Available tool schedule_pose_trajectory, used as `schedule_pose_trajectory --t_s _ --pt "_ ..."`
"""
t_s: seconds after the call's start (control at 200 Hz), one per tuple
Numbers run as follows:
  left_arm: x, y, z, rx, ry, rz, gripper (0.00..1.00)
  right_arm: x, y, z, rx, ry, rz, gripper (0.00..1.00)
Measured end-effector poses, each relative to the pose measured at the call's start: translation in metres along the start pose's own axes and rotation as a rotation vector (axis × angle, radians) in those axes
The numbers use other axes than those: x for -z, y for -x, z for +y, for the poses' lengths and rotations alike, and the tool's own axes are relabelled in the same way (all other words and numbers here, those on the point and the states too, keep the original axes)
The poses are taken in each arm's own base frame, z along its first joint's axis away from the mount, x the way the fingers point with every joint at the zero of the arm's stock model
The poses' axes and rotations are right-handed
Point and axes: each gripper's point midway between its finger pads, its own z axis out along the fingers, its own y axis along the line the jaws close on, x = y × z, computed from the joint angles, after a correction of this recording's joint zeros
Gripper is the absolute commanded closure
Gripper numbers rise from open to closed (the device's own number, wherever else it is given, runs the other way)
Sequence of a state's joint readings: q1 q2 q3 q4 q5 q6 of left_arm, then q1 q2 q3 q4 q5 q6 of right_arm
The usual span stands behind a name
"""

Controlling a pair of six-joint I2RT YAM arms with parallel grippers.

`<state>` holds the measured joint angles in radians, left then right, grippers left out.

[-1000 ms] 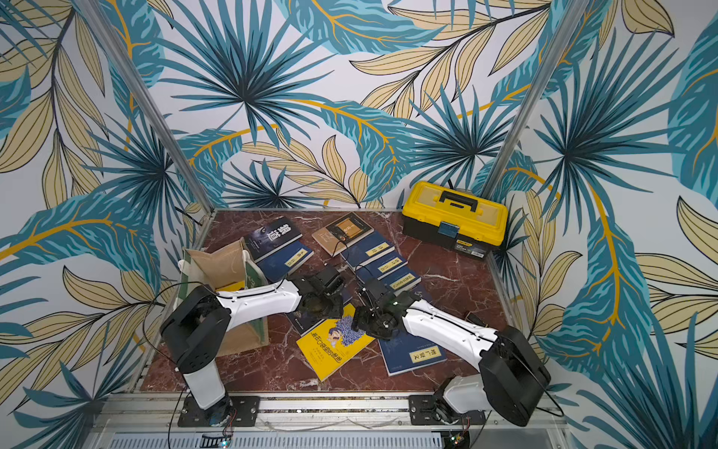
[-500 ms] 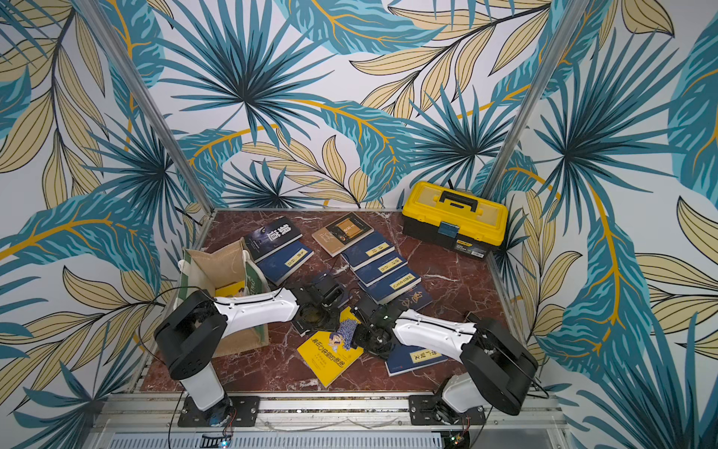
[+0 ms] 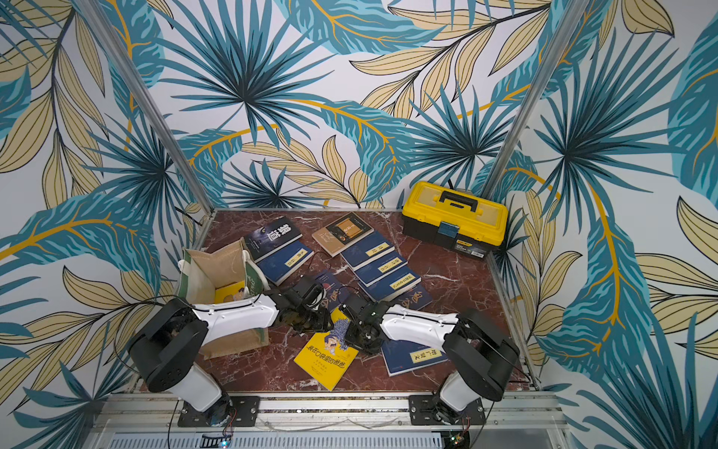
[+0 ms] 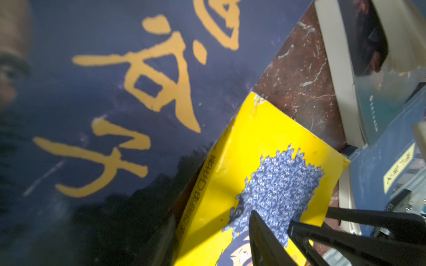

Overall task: Put the books into the canvas bag
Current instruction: Pick up the book from the center of the board.

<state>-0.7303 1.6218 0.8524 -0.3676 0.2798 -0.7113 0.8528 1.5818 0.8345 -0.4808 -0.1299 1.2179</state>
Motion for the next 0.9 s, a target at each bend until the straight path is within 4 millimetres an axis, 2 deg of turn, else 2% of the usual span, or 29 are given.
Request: schedule_pose_trajectory --t_s 0.215,0.351,0.461,0.626,0.786,0.901 --pt "0.007 0.003 -0.003 0.004 -0.035 -0.004 0.59 -0.001 0.004 0.002 -0.012 -0.011 0.048 0.69" --pt "0.020 0.007 -0.020 -0.006 -0.107 -0.025 0.66 -0.002 0.005 0.003 -0.016 0.007 0.048 0.69" --pt "0.032 0.010 -0.036 -0.022 -0.174 -0.044 0.70 -0.005 0.009 0.012 -0.014 0.069 0.029 0.69" --pt "0.036 0.010 -0.046 -0.038 -0.219 -0.047 0.84 -0.006 0.014 0.024 -0.001 0.136 0.005 0.68" --pt "0.039 0.012 -0.047 -0.052 -0.222 -0.054 0.97 -0.002 0.018 0.024 0.017 0.149 -0.026 0.59" --pt "0.047 0.012 -0.046 -0.075 -0.188 -0.062 1.00 0.011 0.026 0.024 0.059 0.150 -0.092 0.48"
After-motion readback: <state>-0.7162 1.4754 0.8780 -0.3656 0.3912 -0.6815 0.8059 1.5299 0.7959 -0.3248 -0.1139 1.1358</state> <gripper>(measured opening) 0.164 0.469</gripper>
